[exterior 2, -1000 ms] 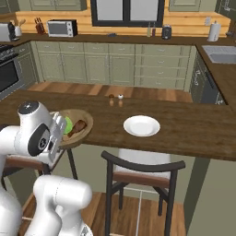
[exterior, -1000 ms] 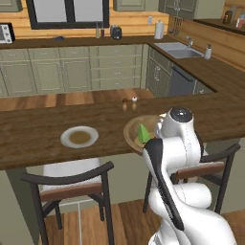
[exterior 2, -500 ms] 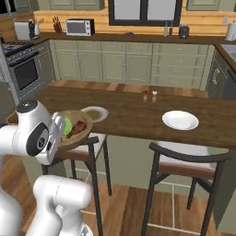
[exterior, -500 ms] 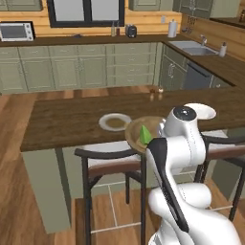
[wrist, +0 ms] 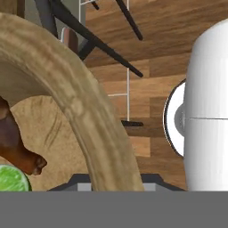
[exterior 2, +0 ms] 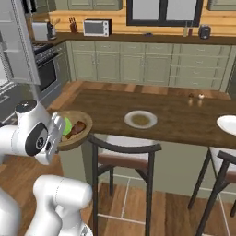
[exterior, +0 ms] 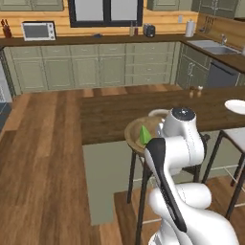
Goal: Pick the chicken drumstick and lemon wedge from their plates and place them in the bowl. Then put the bowl in the fridge.
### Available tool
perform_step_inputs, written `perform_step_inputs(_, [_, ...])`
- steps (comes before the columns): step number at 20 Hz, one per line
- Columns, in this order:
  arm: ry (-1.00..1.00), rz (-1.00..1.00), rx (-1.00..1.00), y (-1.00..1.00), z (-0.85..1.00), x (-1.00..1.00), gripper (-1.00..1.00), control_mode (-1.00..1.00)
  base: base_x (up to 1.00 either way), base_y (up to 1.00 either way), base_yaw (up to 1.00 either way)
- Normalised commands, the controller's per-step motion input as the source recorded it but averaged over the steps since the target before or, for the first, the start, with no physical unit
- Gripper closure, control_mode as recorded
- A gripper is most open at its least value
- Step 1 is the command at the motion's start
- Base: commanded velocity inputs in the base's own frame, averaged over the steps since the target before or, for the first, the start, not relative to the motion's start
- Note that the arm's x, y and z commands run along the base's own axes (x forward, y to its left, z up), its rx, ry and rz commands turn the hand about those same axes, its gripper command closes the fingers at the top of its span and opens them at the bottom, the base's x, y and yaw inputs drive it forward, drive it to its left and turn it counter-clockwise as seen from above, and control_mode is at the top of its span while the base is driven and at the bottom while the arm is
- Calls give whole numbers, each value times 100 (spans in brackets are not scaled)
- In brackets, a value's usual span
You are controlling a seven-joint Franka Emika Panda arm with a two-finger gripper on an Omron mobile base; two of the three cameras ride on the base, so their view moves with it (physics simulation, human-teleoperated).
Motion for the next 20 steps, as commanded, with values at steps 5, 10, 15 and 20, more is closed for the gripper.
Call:
perform_step_inputs(5, [0, 0, 0, 0, 0, 0, 100, 100, 0, 100, 0])
perform_step_inputs(10, [0, 0, 0, 0, 0, 0, 100, 100, 9, 100, 0])
perform_step_inputs(15, [0, 0, 0, 0, 0, 0, 100, 100, 44, 97, -4])
perform_step_inputs(20, [0, 0, 0, 0, 0, 0, 100, 100, 73, 78, -3])
